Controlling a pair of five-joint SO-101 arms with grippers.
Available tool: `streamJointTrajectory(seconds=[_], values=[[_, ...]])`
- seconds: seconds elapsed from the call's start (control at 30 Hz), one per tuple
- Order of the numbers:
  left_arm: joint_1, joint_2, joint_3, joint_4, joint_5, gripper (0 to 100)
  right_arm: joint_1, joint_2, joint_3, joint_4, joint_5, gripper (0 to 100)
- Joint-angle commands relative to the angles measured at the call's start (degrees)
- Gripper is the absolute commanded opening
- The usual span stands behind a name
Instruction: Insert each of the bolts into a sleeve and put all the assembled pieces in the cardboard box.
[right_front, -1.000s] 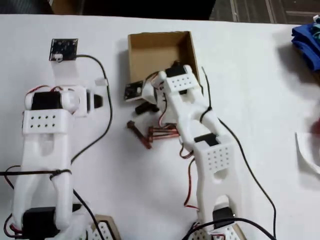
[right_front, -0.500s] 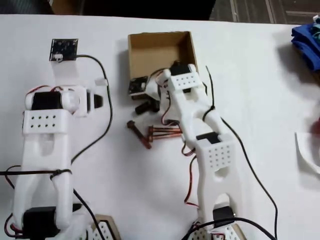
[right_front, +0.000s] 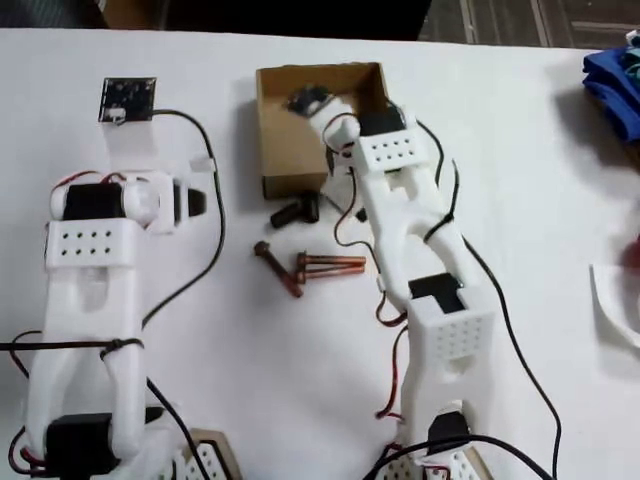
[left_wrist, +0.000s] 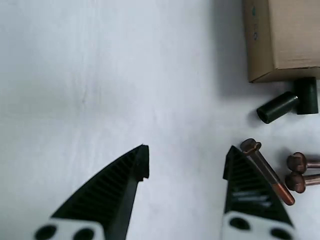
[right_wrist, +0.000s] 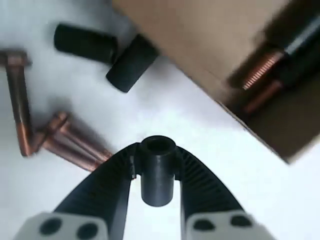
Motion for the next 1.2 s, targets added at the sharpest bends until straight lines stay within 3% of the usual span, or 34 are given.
streamJointTrajectory(seconds=[0.0,0.13,0.5,0.77,0.9,1.17], values=[[-0.3,-0.3,-1.1,0.4,0.0,26,0.6,-4.6,-1.1,-0.2,-10.1,2.1],[-0.3,-0.3,0.1,0.1,-0.2,26,0.7,-4.9,-1.4,-0.7,-14.5,2.1],[-0.3,-0.3,1.3,0.0,-0.2,26,0.8,-5.1,-0.4,-0.2,-14.9,2.1],[-0.4,-0.3,1.4,0.0,-0.3,26,2.2,-9.4,15.8,-12.2,-8.4,2.1],[-0.4,-0.3,1.4,0.0,-0.4,26,2.3,-19.7,31.5,-23.1,-8.2,2.1],[-0.3,-0.3,1.4,0.0,-0.3,26,2.3,-38.5,67.3,-62.1,-8.4,2.0]])
